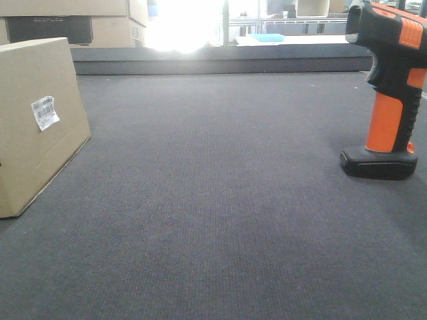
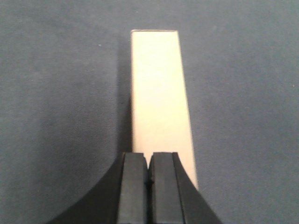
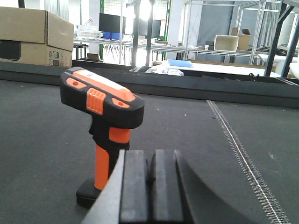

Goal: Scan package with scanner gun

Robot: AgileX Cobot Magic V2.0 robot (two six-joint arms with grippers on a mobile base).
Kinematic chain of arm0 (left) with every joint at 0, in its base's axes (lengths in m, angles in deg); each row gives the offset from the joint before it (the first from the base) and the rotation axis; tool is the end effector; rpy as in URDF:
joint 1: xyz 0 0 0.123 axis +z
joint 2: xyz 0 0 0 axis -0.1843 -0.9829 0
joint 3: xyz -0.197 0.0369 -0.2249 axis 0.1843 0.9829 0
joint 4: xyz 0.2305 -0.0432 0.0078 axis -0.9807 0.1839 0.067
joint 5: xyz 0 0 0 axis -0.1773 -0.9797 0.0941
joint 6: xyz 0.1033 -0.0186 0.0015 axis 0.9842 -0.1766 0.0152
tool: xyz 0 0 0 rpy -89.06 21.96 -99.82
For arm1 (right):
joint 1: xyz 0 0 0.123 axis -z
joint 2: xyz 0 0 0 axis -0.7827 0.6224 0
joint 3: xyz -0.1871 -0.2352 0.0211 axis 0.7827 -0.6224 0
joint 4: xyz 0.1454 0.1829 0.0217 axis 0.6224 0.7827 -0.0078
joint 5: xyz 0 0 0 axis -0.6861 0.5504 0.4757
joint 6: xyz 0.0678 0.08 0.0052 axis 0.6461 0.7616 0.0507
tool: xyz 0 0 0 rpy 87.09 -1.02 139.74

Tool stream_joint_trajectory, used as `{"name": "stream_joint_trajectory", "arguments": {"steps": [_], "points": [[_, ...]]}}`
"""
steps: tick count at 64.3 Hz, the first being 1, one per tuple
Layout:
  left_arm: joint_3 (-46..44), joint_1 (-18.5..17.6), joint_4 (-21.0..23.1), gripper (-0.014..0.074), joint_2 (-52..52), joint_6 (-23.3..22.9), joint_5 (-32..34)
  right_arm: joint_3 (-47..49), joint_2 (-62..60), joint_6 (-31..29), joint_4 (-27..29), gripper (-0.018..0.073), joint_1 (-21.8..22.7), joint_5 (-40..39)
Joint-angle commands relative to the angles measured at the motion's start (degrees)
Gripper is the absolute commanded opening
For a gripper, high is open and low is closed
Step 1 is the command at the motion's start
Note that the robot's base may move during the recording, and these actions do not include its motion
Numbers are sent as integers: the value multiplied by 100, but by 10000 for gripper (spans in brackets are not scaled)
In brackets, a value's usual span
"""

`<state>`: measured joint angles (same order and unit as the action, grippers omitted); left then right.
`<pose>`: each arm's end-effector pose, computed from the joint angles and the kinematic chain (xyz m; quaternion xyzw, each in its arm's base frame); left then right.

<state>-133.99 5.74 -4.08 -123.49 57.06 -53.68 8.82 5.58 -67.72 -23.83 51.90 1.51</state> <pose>0.2288 -0.0214 0.3940 -0.0090 0.9145 -0.0479 0.4017 0.0396 -0.0005 0.2173 0.0001 0.6750 -0.0073 0.7378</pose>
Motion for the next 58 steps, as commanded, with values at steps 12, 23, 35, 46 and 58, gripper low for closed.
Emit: {"name": "stream_joint_trajectory", "arguments": {"steps": [12, 23, 35, 46, 58], "points": [[-508, -847, -1136, 118, -678, -1012, -279, -3, -23, -41, -40, -153, -24, -113], [-546, -981, -1520, 406, -802, -1601, -269, -3, -23, -41, -40, -153, -24, -113], [-546, -981, -1520, 450, -817, -1606, -289, -3, -23, -41, -40, -153, -24, -113], [-546, -981, -1420, 450, -942, -1606, -267, -3, -23, -41, -40, -153, -24, -113], [-546, -981, -1405, 583, -1206, -1606, -489, -3, -23, -41, -40, -153, -24, -113]]}}
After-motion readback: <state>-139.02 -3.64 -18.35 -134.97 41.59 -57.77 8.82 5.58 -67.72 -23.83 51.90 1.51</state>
